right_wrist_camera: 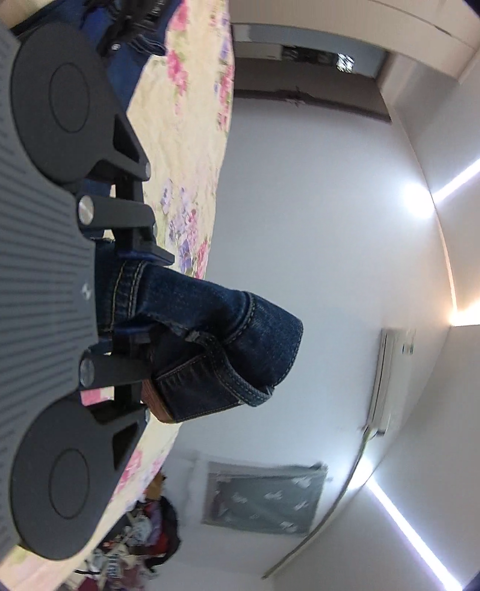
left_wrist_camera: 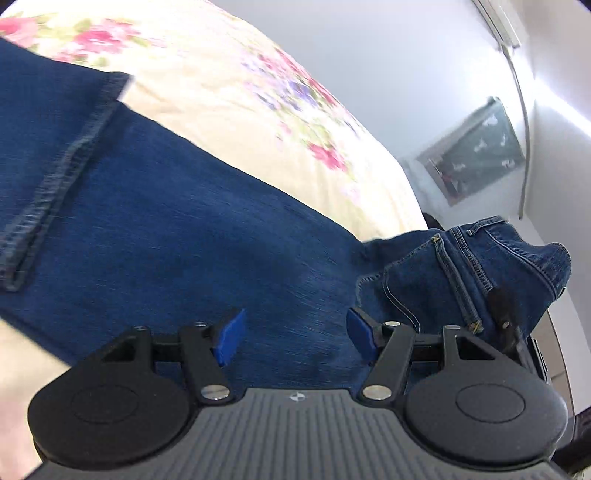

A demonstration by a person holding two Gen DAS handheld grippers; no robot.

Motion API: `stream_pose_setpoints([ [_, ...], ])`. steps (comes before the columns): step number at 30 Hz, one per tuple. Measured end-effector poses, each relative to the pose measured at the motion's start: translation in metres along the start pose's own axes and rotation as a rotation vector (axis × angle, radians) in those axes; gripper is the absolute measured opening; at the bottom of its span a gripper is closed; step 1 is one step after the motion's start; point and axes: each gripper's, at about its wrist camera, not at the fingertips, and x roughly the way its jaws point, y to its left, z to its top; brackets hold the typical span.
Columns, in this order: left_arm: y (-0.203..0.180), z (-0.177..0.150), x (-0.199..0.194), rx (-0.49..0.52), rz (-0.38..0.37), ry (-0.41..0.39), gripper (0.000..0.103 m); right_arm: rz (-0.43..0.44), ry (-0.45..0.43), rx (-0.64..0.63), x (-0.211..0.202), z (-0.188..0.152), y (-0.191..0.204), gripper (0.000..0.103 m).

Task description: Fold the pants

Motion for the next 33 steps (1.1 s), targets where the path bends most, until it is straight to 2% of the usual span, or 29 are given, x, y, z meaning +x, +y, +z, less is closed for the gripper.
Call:
stream_pose_setpoints([
  [9,0.032,0.008,-0.025,-0.075,0.008,-0.039,0.072,0.226,0.057,-0.293,-0.004,-0.010,0.076,0.027],
  [11,0.037,0.009,-0.030,-0.085,0.006,-0.047,0.072,0.306,0.106,-0.337,-0.003,-0.017,0.090,0.026],
  [14,0.044,0.014,-0.034,-0.104,0.004,-0.054,0.072,0.429,0.240,-0.467,0.003,-0.043,0.119,0.022],
  [15,0.046,0.014,-0.035,-0.110,0.002,-0.053,0.072,0.456,0.273,-0.507,0.003,-0.052,0.129,0.022],
  [17,0.047,0.017,-0.035,-0.114,-0.004,-0.050,0.072,0.448,0.285,-0.539,0.000,-0.053,0.138,0.026],
  [18,0.047,0.018,-0.036,-0.110,-0.006,-0.047,0.072,0.451,0.298,-0.517,-0.001,-0.050,0.136,0.029],
  [21,0.042,0.020,-0.034,-0.085,-0.020,-0.038,0.072,0.547,0.352,-0.305,-0.001,-0.032,0.111,0.035],
  [22,0.040,0.021,-0.034,-0.071,-0.027,-0.034,0.072,0.576,0.356,-0.240,-0.004,-0.026,0.102,0.042],
  [24,0.034,0.022,-0.029,-0.040,-0.034,-0.012,0.075,0.592,0.344,-0.104,-0.011,-0.016,0.081,0.043],
  [27,0.026,0.018,-0.013,0.010,-0.009,0.072,0.078,0.503,0.265,0.122,-0.016,-0.006,0.044,0.048],
  [29,0.020,0.013,-0.002,0.044,0.018,0.107,0.078,0.360,0.239,0.241,-0.016,-0.005,0.020,0.054],
  [31,0.017,0.008,0.005,0.059,0.028,0.128,0.078,0.233,0.274,0.320,-0.009,-0.008,0.005,0.054],
  [33,0.014,0.005,0.010,0.065,0.028,0.144,0.074,0.162,0.325,0.390,-0.004,-0.015,-0.006,0.055],
])
